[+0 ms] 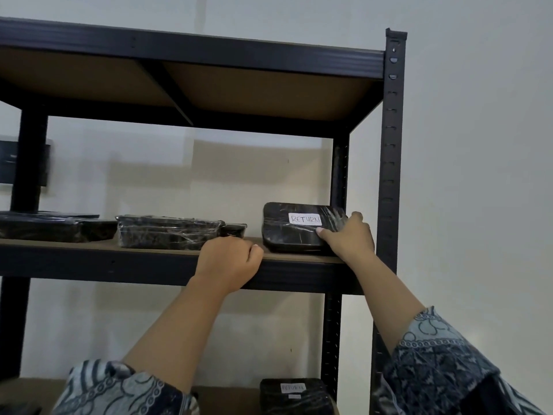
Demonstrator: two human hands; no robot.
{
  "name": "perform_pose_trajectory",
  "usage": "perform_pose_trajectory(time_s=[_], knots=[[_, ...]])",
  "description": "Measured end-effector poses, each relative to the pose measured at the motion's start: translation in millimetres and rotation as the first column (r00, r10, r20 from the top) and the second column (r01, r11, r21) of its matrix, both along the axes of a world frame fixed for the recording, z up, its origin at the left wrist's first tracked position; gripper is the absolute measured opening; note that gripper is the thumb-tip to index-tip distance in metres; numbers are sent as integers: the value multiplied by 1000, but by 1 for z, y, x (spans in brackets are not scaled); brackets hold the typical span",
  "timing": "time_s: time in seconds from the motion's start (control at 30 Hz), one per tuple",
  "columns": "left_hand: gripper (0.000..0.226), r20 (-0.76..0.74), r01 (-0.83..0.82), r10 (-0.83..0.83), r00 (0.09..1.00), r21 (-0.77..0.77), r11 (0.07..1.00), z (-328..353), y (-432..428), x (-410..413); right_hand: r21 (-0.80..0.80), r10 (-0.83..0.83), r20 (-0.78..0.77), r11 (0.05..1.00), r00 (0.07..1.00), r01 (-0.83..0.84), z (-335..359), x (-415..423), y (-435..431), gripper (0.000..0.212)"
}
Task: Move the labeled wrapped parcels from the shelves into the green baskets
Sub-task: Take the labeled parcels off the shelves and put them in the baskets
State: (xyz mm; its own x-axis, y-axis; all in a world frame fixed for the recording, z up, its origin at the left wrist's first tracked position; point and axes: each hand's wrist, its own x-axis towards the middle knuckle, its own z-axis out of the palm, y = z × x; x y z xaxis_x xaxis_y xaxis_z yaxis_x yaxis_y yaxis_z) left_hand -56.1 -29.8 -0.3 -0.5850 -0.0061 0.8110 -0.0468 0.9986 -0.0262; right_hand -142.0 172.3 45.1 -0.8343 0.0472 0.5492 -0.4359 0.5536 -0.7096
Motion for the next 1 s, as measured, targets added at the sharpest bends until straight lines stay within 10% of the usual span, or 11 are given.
perform_pose_trajectory(time_s=[0.67, 1.0], knots=[[47, 43, 25, -25, 999, -2, 1000, 2, -3, -2, 212, -18, -14, 977, 1000, 21, -2, 2, -3, 90], [43, 251, 40, -40, 967, 6, 999, 24, -14, -11, 669, -49, 353, 711, 935, -216, 55, 37, 4, 24]])
